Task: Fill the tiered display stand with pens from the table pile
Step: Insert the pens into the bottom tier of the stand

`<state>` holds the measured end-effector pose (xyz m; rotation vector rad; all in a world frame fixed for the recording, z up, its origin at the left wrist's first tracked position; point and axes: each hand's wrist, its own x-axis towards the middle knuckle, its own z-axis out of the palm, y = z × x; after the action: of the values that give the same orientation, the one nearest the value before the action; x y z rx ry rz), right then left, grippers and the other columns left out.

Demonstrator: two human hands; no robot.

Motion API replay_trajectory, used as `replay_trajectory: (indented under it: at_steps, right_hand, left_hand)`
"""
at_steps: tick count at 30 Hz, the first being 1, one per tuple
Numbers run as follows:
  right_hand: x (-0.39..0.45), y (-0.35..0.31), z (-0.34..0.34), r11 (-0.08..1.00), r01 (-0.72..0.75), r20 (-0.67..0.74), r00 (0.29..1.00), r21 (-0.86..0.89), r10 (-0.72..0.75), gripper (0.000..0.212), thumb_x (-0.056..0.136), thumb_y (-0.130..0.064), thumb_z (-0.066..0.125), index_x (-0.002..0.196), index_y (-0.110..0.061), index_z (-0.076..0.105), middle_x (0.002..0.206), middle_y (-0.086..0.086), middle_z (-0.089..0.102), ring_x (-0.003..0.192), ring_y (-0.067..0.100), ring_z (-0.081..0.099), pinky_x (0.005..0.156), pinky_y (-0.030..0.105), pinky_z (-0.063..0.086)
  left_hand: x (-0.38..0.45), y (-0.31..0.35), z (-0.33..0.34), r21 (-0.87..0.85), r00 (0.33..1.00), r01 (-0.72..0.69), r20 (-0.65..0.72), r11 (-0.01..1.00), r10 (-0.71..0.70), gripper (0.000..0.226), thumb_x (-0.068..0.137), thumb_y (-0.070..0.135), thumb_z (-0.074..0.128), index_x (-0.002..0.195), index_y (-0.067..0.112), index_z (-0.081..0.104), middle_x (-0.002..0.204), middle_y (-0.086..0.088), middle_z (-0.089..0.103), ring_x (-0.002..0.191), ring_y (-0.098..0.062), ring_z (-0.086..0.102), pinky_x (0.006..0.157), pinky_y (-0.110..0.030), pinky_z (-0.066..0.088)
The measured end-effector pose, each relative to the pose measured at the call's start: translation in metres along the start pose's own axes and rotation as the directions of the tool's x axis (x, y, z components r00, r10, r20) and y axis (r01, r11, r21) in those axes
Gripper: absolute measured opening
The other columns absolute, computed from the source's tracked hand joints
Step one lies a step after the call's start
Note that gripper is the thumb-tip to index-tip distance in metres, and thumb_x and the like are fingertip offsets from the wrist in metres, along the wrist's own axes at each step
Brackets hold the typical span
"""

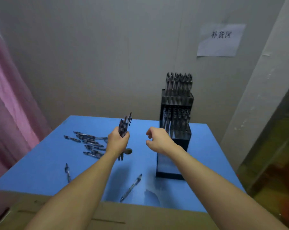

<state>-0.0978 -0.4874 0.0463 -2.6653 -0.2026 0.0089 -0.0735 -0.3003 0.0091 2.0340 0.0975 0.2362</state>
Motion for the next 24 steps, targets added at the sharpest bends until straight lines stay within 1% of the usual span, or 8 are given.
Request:
replay_trajectory:
  at_steps: [3, 6, 9, 11, 14, 17, 20, 24]
  right_hand:
    - [-0.031, 0.024, -0.012, 1.0, -0.017, -0.009, 1.0, 0.012, 0.018, 0.036, 0.097, -0.018, 0.058, 0.132, -0.008, 0.055, 0.124, 0.009, 0.061, 0.109, 0.026, 0.061, 0.091, 0.039, 0.054]
    - [-0.051, 0.044, -0.024, 0.998, -0.04, -0.076, 0.996, 0.043, 0.044, 0.03, 0.096, -0.018, 0.06, 0.123, -0.008, 0.061, 0.117, 0.009, 0.068, 0.11, 0.026, 0.062, 0.092, 0.037, 0.053]
    - [-0.062, 0.059, -0.037, 0.972, -0.072, -0.17, 0.979, 0.222, 0.111, 0.024, 0.097, -0.028, 0.066, 0.117, -0.014, 0.068, 0.11, 0.0, 0.071, 0.102, 0.018, 0.065, 0.093, 0.034, 0.054]
    - [-0.067, 0.063, -0.048, 0.913, -0.067, -0.234, 0.957, 0.402, 0.174, 0.014, 0.096, -0.031, 0.069, 0.106, -0.021, 0.071, 0.101, -0.004, 0.073, 0.094, 0.016, 0.067, 0.087, 0.035, 0.059]
    - [-0.071, 0.063, -0.064, 0.803, -0.05, -0.285, 0.92, 0.594, 0.268, 0.004, 0.096, -0.026, 0.07, 0.096, -0.022, 0.073, 0.091, 0.003, 0.075, 0.087, 0.025, 0.073, 0.076, 0.038, 0.064]
    - [-0.072, 0.063, -0.072, 0.74, -0.011, -0.305, 0.907, 0.673, 0.291, 0.003, 0.095, -0.019, 0.072, 0.093, -0.018, 0.075, 0.088, 0.005, 0.077, 0.079, 0.028, 0.074, 0.074, 0.038, 0.065]
    - [-0.072, 0.064, -0.073, 0.674, 0.016, -0.292, 0.909, 0.738, 0.297, 0.003, 0.094, -0.012, 0.073, 0.093, -0.011, 0.075, 0.084, 0.004, 0.076, 0.071, 0.018, 0.072, 0.068, 0.033, 0.062]
    - [-0.075, 0.069, -0.068, 0.58, 0.027, -0.269, 0.903, 0.814, 0.335, 0.006, 0.093, -0.008, 0.072, 0.09, -0.004, 0.075, 0.077, 0.01, 0.074, 0.068, 0.022, 0.071, 0.064, 0.032, 0.06]
  left_hand:
    - [-0.03, 0.014, 0.025, -0.031, 0.999, -0.008, 0.051, 0.999, 0.01, 0.016, 0.094, 0.02, 0.062, 0.084, 0.013, 0.051, 0.071, -0.008, 0.052, 0.056, -0.024, 0.051, 0.05, -0.032, 0.056]
    - [-0.05, 0.03, 0.044, -0.015, 0.995, -0.042, 0.095, 0.999, 0.043, 0.014, 0.095, 0.02, 0.062, 0.086, 0.015, 0.053, 0.07, -0.007, 0.055, 0.054, -0.023, 0.054, 0.049, -0.036, 0.053]
    - [-0.06, 0.047, 0.06, -0.036, 0.985, -0.077, 0.153, 0.996, 0.081, 0.017, 0.094, 0.021, 0.064, 0.084, 0.016, 0.052, 0.072, -0.007, 0.055, 0.057, -0.023, 0.055, 0.049, -0.037, 0.055]
    - [-0.066, 0.059, 0.069, -0.054, 0.971, -0.124, 0.2, 0.991, 0.133, 0.015, 0.095, 0.02, 0.065, 0.087, 0.014, 0.054, 0.072, -0.007, 0.056, 0.058, -0.022, 0.055, 0.049, -0.039, 0.056]
    - [-0.068, 0.071, 0.08, -0.083, 0.937, -0.196, 0.277, 0.977, 0.212, 0.007, 0.095, 0.015, 0.065, 0.092, 0.017, 0.059, 0.072, -0.007, 0.059, 0.057, -0.02, 0.055, 0.054, -0.047, 0.056]
    - [-0.069, 0.077, 0.085, -0.123, 0.91, -0.227, 0.327, 0.966, 0.256, 0.008, 0.095, 0.015, 0.066, 0.096, 0.021, 0.061, 0.073, -0.007, 0.061, 0.055, -0.02, 0.055, 0.053, -0.045, 0.055]
    - [-0.073, 0.081, 0.087, -0.154, 0.885, -0.235, 0.373, 0.96, 0.277, 0.007, 0.096, 0.014, 0.065, 0.1, 0.019, 0.062, 0.074, -0.013, 0.061, 0.056, -0.022, 0.055, 0.05, -0.037, 0.054]
    - [-0.073, 0.081, 0.089, -0.157, 0.871, -0.228, 0.409, 0.961, 0.273, 0.006, 0.096, 0.017, 0.067, 0.1, 0.018, 0.063, 0.079, -0.022, 0.068, 0.06, -0.031, 0.062, 0.058, -0.047, 0.058]
